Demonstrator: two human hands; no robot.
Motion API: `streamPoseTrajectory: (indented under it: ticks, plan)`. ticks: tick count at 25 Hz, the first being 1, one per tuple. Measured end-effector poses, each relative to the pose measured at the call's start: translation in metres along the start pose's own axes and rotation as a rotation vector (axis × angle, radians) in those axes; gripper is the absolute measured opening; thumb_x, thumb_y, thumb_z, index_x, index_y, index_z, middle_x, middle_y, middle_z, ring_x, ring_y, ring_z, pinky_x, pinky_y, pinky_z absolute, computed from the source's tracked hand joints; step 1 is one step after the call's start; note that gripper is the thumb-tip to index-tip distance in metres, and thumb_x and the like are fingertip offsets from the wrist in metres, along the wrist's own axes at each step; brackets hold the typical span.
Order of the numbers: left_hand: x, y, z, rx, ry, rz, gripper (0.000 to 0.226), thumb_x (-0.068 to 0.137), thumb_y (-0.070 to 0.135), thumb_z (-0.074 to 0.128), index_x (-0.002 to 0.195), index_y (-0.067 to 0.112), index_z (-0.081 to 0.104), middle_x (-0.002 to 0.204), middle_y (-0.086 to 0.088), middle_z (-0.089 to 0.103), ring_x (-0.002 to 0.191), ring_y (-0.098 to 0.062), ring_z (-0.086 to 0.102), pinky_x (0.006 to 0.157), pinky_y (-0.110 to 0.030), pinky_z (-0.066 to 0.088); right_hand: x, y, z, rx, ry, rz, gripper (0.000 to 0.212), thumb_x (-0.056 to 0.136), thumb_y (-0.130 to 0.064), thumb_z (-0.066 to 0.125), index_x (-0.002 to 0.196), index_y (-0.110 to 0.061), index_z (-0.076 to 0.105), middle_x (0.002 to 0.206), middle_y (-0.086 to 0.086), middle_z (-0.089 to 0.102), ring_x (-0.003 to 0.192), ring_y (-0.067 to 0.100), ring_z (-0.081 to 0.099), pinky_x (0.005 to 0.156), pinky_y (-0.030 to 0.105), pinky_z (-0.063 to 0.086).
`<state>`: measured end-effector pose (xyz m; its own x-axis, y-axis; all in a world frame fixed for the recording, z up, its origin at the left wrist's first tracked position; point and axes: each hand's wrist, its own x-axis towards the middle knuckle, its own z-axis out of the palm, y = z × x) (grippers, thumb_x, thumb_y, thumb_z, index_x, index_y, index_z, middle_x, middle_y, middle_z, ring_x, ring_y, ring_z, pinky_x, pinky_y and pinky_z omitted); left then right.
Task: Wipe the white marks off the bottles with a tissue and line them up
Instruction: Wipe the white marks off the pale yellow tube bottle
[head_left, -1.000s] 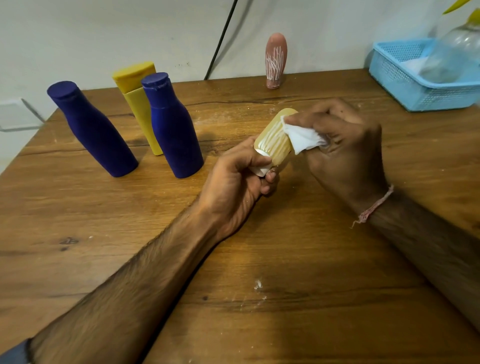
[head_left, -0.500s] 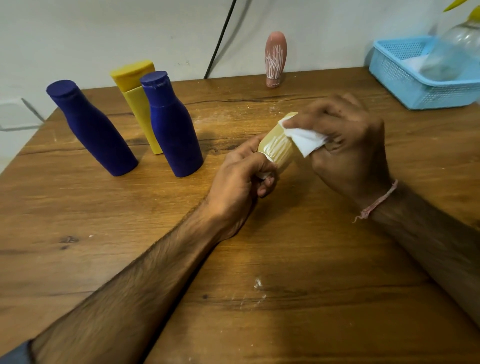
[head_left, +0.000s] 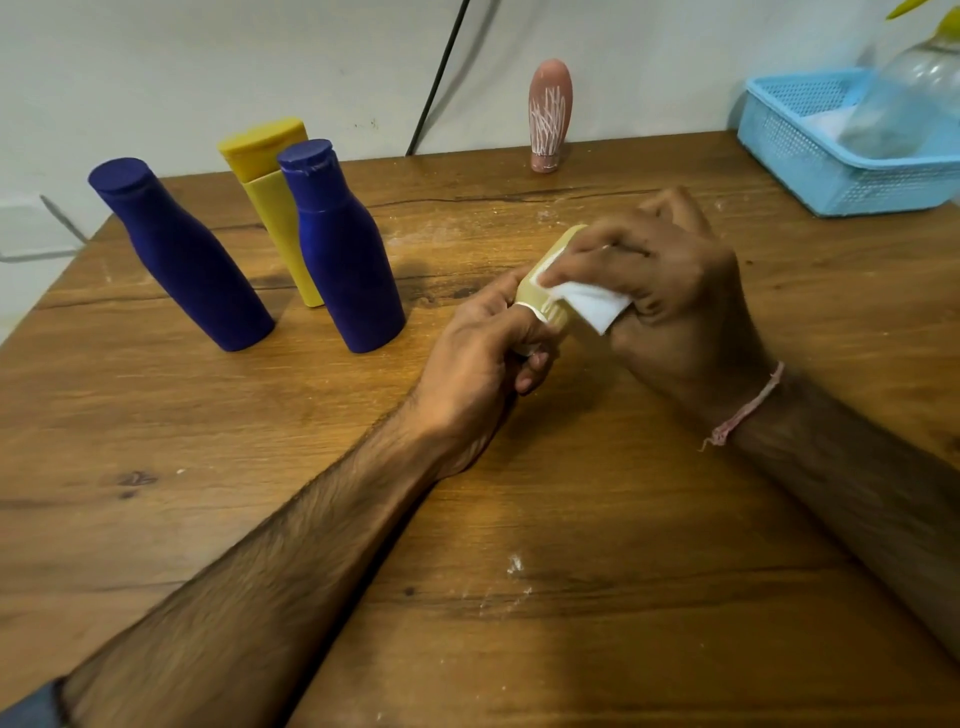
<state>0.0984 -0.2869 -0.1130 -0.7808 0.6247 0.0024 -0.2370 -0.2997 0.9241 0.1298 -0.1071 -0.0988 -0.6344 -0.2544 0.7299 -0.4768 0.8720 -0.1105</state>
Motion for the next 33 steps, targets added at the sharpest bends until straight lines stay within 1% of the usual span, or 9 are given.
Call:
streamPoseTrajectory:
  ticks: [2, 6, 9, 13, 16, 20, 24, 28, 33]
  plan:
    - [0.0, -0.001, 0.0, -0.011, 0.016, -0.004, 0.054, 0.084, 0.005, 0.049, 0.138, 0.004, 0.051, 0.092, -0.008, 0.055, 0.066, -0.013, 0.043, 0.056, -0.028, 0.03, 0.001, 0.003, -0.001, -0.005, 0.018, 0.065, 0.02, 0.089, -0.018, 0.075, 0.107, -0.011, 0.079, 0.108, 0.008, 0.073, 0.096, 0.033, 0.055, 0.073, 0.036, 0.042]
    - [0.0, -0.001, -0.001, -0.018, -0.009, 0.008, 0.054, 0.083, 0.001, 0.047, 0.137, 0.0, 0.05, 0.081, -0.005, 0.052, 0.065, -0.015, 0.041, 0.056, -0.031, 0.027, -0.001, -0.004, 0.002, 0.043, -0.047, -0.089, 0.019, 0.091, -0.02, 0.072, 0.105, -0.01, 0.078, 0.106, 0.008, 0.073, 0.093, 0.032, 0.053, 0.073, 0.033, 0.039]
    - [0.0, 0.001, -0.002, -0.052, 0.02, -0.031, 0.06, 0.082, 0.005, 0.048, 0.142, 0.001, 0.047, 0.086, -0.007, 0.056, 0.066, -0.013, 0.046, 0.055, -0.027, 0.033, 0.001, 0.003, -0.001, 0.01, 0.012, 0.067, 0.02, 0.089, -0.019, 0.075, 0.106, -0.011, 0.079, 0.106, 0.008, 0.073, 0.095, 0.032, 0.055, 0.072, 0.036, 0.042]
    - [-0.002, 0.002, -0.003, -0.06, -0.007, -0.008, 0.056, 0.084, 0.003, 0.046, 0.139, -0.005, 0.046, 0.086, -0.008, 0.052, 0.067, -0.015, 0.045, 0.056, -0.028, 0.033, -0.001, -0.004, 0.002, 0.053, -0.048, -0.095, 0.018, 0.091, -0.016, 0.07, 0.104, -0.009, 0.079, 0.104, 0.009, 0.073, 0.092, 0.033, 0.055, 0.073, 0.033, 0.04]
    - [0.0, 0.002, -0.002, -0.096, 0.022, -0.036, 0.057, 0.082, 0.005, 0.048, 0.139, -0.001, 0.05, 0.092, -0.01, 0.055, 0.067, -0.015, 0.047, 0.056, -0.027, 0.034, 0.001, 0.004, 0.0, 0.009, 0.013, 0.05, 0.017, 0.088, -0.016, 0.076, 0.104, -0.011, 0.079, 0.105, 0.008, 0.073, 0.094, 0.035, 0.058, 0.072, 0.039, 0.045]
    - [-0.002, 0.002, -0.002, -0.111, 0.014, -0.009, 0.051, 0.08, 0.003, 0.046, 0.13, -0.005, 0.052, 0.085, -0.01, 0.052, 0.065, -0.016, 0.044, 0.058, -0.033, 0.027, -0.003, -0.003, 0.003, 0.055, -0.042, -0.08, 0.016, 0.089, -0.014, 0.073, 0.103, -0.009, 0.08, 0.104, 0.008, 0.073, 0.093, 0.032, 0.055, 0.074, 0.033, 0.04]
    - [0.0, 0.003, -0.002, -0.143, 0.044, -0.048, 0.058, 0.079, 0.005, 0.047, 0.136, -0.002, 0.051, 0.097, -0.014, 0.054, 0.065, -0.015, 0.045, 0.057, -0.03, 0.029, 0.0, 0.011, 0.0, -0.032, 0.054, 0.126, 0.021, 0.085, -0.012, 0.081, 0.106, -0.011, 0.079, 0.105, 0.007, 0.074, 0.094, 0.031, 0.057, 0.071, 0.034, 0.042]
    - [0.0, 0.004, -0.004, -0.163, 0.02, -0.042, 0.057, 0.081, 0.004, 0.045, 0.137, -0.006, 0.049, 0.09, -0.011, 0.055, 0.065, -0.016, 0.044, 0.056, -0.028, 0.031, -0.003, 0.004, 0.002, 0.0, -0.029, -0.015, 0.021, 0.085, -0.01, 0.078, 0.106, -0.01, 0.079, 0.104, 0.007, 0.074, 0.092, 0.032, 0.056, 0.072, 0.029, 0.035]
    - [0.0, 0.005, -0.005, -0.215, 0.039, -0.086, 0.059, 0.08, 0.006, 0.044, 0.138, -0.004, 0.05, 0.099, -0.016, 0.056, 0.064, -0.014, 0.047, 0.053, -0.025, 0.033, -0.001, 0.013, -0.001, -0.038, 0.053, 0.115, 0.025, 0.085, -0.009, 0.073, 0.109, -0.009, 0.078, 0.105, 0.01, 0.074, 0.094, 0.034, 0.06, 0.074, 0.026, 0.035]
